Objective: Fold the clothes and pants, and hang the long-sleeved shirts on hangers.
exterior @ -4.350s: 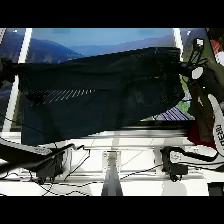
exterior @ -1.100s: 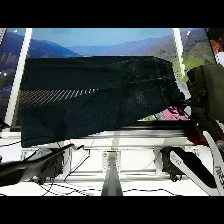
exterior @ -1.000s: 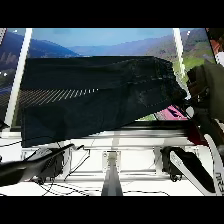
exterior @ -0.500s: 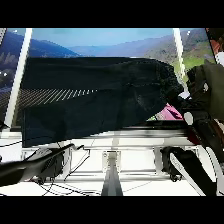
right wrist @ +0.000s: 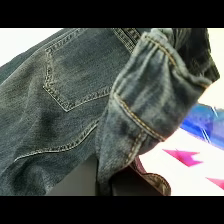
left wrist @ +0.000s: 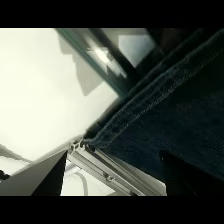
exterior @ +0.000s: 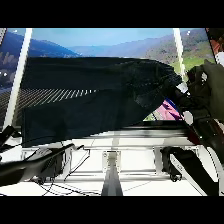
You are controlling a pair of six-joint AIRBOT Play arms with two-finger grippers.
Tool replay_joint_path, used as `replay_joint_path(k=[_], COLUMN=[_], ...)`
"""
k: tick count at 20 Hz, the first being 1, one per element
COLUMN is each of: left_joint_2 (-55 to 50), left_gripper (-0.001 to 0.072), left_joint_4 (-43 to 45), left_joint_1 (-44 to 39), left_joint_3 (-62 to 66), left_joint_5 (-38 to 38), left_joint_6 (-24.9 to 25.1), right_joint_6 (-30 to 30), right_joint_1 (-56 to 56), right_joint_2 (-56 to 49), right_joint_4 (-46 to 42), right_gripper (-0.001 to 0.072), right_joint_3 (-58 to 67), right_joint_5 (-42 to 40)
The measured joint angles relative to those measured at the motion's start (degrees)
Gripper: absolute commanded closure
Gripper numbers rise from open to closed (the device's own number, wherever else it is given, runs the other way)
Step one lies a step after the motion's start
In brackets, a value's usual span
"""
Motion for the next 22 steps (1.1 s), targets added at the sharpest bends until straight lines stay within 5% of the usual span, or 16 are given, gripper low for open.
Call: replay_joint_path(k=[4, 5, 6, 9, 17, 22], left_joint_2=[0.0, 0.0, 0.0, 0.0, 0.0, 0.0], left_gripper=[0.0098, 0.0153, 0.024, 0.0681, 0.0687, 0.0687], left_joint_4=[0.4, 0.4, 0.4, -0.5, -4.7, -26.2], left_joint_1=[0.0, 0.0, 0.0, -0.8, -5.6, -6.3], left_joint_3=[-3.7, -4.5, -5.3, -7.6, -3.8, 7.5], left_joint_5=[3.5, 4.5, 5.6, 8.6, 10.6, 8.0], left_joint_6=[0.0, 0.0, 0.0, 0.0, 2.7, 12.3], right_joint_6=[-2.2, -2.4, -2.6, -2.9, -4.5, -12.8], right_joint_1=[0.1, 0.1, 0.1, 0.1, 0.1, 0.1], right_joint_2=[-1.0, -1.1, -1.2, -1.3, -1.3, -1.4], right_joint_4=[0.0, 0.0, 0.0, 0.0, 0.0, -0.2], right_gripper=[0.0672, 0.0673, 0.0673, 0.0673, 0.0673, 0.0673], right_joint_3=[0.5, 0.6, 0.6, 0.7, 1.3, 6.4], right_joint_5=[-0.6, -0.7, -0.9, -1.0, -2.9, 0.4])
